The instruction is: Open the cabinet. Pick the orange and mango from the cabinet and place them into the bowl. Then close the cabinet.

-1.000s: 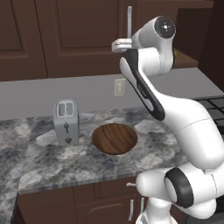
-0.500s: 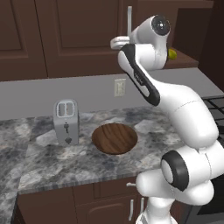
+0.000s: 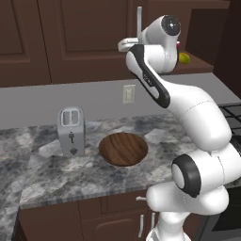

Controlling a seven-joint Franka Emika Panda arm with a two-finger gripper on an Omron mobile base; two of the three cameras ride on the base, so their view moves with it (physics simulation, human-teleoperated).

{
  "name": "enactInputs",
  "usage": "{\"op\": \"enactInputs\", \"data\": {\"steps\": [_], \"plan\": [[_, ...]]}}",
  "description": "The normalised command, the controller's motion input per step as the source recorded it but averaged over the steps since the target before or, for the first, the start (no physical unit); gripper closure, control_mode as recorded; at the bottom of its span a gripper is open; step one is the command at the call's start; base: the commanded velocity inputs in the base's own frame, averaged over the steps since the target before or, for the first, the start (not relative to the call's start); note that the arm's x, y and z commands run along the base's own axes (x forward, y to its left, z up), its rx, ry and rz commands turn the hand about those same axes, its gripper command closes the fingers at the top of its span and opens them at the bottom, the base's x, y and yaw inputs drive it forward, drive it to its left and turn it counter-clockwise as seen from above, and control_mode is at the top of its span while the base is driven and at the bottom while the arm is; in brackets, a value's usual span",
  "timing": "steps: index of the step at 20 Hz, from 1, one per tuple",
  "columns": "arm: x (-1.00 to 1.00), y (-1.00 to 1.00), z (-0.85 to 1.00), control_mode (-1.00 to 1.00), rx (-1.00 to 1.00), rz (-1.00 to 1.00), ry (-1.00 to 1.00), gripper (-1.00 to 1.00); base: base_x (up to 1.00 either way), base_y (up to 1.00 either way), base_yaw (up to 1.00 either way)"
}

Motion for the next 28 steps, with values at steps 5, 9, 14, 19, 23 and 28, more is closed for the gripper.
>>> {"op": "enactInputs", "data": {"steps": [5,9,14,19,23,28], "plan": [[0.41,0.01,-0.25,-1.00,0.00,0.00,0.00,1.00,0.00,0.00,0.00],[0.37,0.04,-0.29,-1.00,0.00,0.00,0.00,1.00,0.00,0.00,0.00],[0.26,0.11,-0.26,-1.00,0.00,0.00,0.00,1.00,0.00,0.00,0.00],[-0.04,0.33,-0.13,-1.00,0.00,-0.08,0.00,1.00,0.00,0.00,0.00],[-0.03,0.55,-0.07,-1.00,0.00,-0.20,0.00,1.00,0.00,0.00,0.00],[0.17,0.31,-0.09,-1.00,0.00,-0.09,0.00,1.00,0.00,0.00,0.00]]}}
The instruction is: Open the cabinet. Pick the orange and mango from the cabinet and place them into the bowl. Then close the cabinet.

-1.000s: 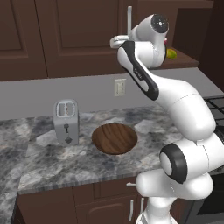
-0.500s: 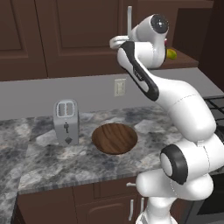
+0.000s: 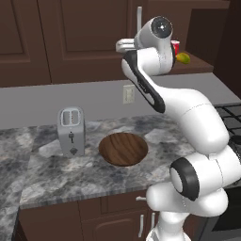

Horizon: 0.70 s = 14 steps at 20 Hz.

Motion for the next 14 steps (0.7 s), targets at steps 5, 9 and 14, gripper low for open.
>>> {"op": "enactInputs", "data": {"steps": [5,9,14], "plan": [[0.27,0.00,-0.29,-1.00,0.00,0.02,0.01,1.00,0.00,0.00,0.00],[-0.10,0.07,-0.09,-1.00,0.00,0.02,0.05,1.00,0.00,0.00,0.00],[-0.47,0.15,0.00,-1.00,0.00,0.00,0.05,1.00,0.00,0.00,0.00]]}}
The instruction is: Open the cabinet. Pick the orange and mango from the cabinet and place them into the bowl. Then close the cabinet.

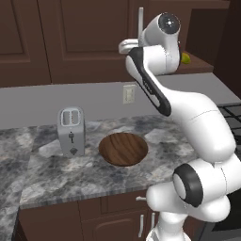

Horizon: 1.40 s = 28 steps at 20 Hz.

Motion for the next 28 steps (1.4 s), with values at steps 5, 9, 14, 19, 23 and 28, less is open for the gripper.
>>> {"op": "enactInputs", "data": {"steps": [5,9,14,19,23,28], "plan": [[-0.53,0.22,0.00,-1.00,0.00,0.00,0.01,1.00,0.00,0.00,0.00],[-0.53,0.25,0.00,-1.00,0.00,0.00,0.00,1.00,0.00,0.00,0.00],[-0.63,0.30,-0.03,-1.00,0.00,0.00,0.00,1.00,0.00,0.00,0.00],[-0.73,0.36,-0.08,-1.00,0.00,0.00,0.00,1.00,0.00,0.00,0.00],[-0.72,0.41,-0.09,-1.00,0.00,0.00,0.00,1.00,0.00,0.00,0.00],[-0.65,0.39,-0.06,-1.00,0.00,0.00,0.00,1.00,0.00,0.00,0.00]]}}
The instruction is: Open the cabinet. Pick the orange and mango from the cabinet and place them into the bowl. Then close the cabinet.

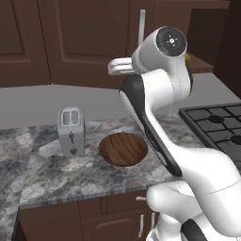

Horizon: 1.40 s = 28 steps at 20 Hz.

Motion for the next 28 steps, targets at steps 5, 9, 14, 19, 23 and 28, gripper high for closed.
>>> {"op": "enactInputs", "data": {"steps": [5,9,14,19,23,28], "plan": [[-0.46,0.13,0.00,-1.00,0.00,0.00,0.01,1.00,0.00,0.00,0.00],[-0.10,0.00,0.00,-1.00,0.00,0.02,0.08,1.00,0.00,0.00,0.00],[0.03,-0.25,0.00,-1.00,0.06,0.08,0.06,1.00,0.00,0.00,0.00],[0.02,-0.43,0.00,-1.00,0.12,0.02,0.01,1.00,0.00,0.00,0.00],[0.00,-0.47,0.00,-1.00,0.11,0.00,0.00,1.00,0.00,0.00,0.00],[0.06,-0.44,0.00,-1.00,0.12,0.00,0.00,1.00,0.00,0.00,0.00]]}}
